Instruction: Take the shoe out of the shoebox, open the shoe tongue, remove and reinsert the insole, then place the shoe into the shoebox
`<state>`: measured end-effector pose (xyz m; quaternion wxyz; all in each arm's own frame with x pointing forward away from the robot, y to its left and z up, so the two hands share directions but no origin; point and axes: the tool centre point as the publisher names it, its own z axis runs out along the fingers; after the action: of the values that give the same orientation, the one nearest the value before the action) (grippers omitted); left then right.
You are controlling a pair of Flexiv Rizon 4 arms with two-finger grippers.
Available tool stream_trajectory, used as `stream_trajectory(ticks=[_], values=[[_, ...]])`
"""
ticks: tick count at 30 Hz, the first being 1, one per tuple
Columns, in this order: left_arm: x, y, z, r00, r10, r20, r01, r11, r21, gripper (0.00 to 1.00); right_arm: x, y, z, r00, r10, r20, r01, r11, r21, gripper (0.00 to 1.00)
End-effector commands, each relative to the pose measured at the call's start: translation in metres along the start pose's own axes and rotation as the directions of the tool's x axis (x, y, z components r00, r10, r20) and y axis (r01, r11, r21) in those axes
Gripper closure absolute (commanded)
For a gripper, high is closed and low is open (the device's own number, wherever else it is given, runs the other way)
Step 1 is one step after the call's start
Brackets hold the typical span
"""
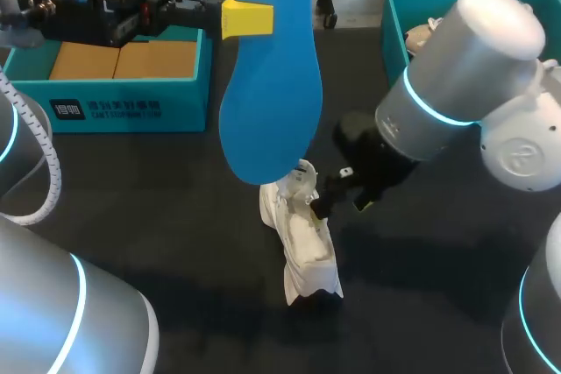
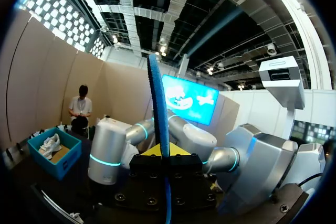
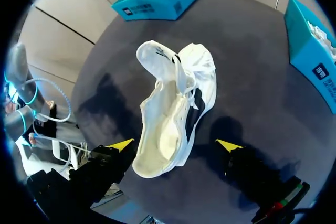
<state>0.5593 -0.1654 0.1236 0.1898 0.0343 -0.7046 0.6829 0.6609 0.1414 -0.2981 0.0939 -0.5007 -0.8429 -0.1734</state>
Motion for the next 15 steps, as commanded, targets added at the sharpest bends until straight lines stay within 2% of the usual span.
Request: stream_trajectory(ticks=[1, 4, 6, 9, 11, 13, 15], values=[[-0.001, -0.001, 0.001, 1.000, 0.000, 0.000, 0.000, 1.000, -0.003, 1.00, -0.002, 0.004, 0.019, 0.994, 0.034, -0.103, -0.038, 0.998, -0.041, 0.00], [-0.001, -0.001, 0.001, 1.000, 0.000, 0.000, 0.000, 1.000, -0.003, 1.00, -0.004, 0.016, 0.010, 0.985, 0.029, -0.172, -0.047, 0.994, -0.100, 0.00], [-0.001, -0.001, 0.001, 1.000, 0.000, 0.000, 0.000, 1.000, -0.003, 1.00, -0.005, 0.023, 0.000, 0.986, 0.034, -0.161, -0.047, 0.996, -0.075, 0.00], [-0.001, -0.001, 0.001, 1.000, 0.000, 0.000, 0.000, 1.000, -0.003, 1.00, -0.008, 0.032, -0.015, 0.978, 0.029, -0.206, -0.045, 0.996, -0.076, 0.00], [-0.001, -0.001, 0.001, 1.000, 0.000, 0.000, 0.000, 1.000, -0.003, 1.00, -0.010, 0.035, -0.022, 0.969, 0.051, -0.240, -0.065, 0.997, -0.051, 0.00], [-0.001, -0.001, 0.001, 1.000, 0.000, 0.000, 0.000, 1.000, -0.003, 1.00, -0.014, 0.036, -0.029, 0.967, 0.100, -0.232, -0.105, 0.994, -0.008, 0.00], [-0.001, -0.001, 0.001, 1.000, 0.000, 0.000, 0.000, 1.000, -0.003, 1.00, -0.015, 0.038, -0.040, 0.956, 0.110, -0.271, -0.122, 0.992, -0.025, 0.00]])
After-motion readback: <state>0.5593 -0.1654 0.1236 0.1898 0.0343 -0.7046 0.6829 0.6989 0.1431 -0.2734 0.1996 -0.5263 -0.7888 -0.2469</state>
